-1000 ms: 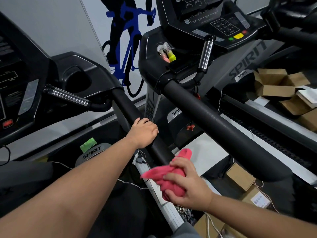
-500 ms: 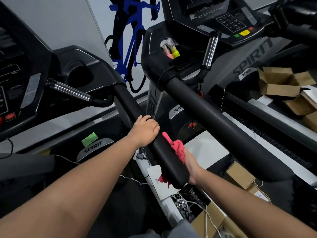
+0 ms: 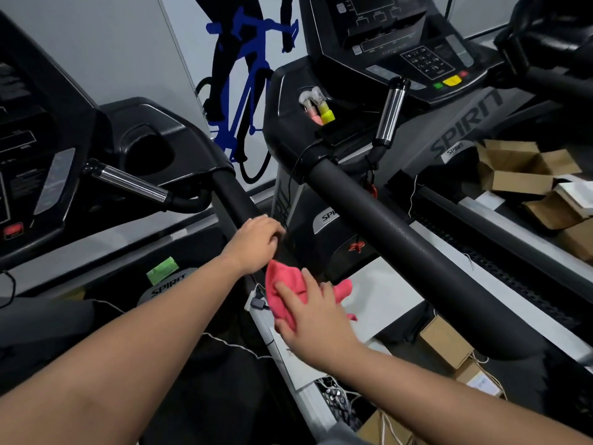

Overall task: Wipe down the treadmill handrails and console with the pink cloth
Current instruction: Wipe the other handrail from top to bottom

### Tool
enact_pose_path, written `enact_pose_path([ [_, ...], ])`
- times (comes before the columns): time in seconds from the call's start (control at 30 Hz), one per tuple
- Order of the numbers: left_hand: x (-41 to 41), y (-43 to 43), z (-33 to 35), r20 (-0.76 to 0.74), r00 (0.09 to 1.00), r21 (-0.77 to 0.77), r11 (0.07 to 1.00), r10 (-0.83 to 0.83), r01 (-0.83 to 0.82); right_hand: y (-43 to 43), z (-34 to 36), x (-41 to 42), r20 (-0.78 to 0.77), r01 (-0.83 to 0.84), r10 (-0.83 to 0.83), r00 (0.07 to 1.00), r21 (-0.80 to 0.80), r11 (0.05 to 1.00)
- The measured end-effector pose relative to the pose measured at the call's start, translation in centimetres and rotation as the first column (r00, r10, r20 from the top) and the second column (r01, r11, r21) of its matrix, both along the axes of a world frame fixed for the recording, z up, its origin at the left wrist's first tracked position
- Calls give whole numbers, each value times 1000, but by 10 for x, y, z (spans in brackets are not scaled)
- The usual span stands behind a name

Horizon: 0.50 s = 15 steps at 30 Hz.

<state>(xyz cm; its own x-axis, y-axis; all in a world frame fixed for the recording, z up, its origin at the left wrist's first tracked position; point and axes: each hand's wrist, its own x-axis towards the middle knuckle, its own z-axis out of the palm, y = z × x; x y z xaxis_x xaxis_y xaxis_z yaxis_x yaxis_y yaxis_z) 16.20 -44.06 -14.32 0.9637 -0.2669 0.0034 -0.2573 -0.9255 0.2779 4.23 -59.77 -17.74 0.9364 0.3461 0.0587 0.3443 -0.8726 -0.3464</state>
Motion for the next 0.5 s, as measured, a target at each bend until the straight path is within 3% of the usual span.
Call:
enact_pose_path([
  [0.07,7,13,8,67,996,-16,998,64,-63,22,-2,3,122,23,-1,993,-182,983],
  [0.17,11,39,24,157,975,34,986,155,-162,48,-4,23,97,37,-8,995,-300,953],
  [0.27,7,71,38,218,941,86,956,257,-281,67,2,54,137,-16,61,989,-308,951],
  [0.37,1,105,45,261,906,174,907,334,-385,81,13,87,24,-130,147,989,-341,931],
  [0.5,-7,141,51,217,871,224,846,440,-483,107,22,139,-32,-175,172,985,-174,969],
])
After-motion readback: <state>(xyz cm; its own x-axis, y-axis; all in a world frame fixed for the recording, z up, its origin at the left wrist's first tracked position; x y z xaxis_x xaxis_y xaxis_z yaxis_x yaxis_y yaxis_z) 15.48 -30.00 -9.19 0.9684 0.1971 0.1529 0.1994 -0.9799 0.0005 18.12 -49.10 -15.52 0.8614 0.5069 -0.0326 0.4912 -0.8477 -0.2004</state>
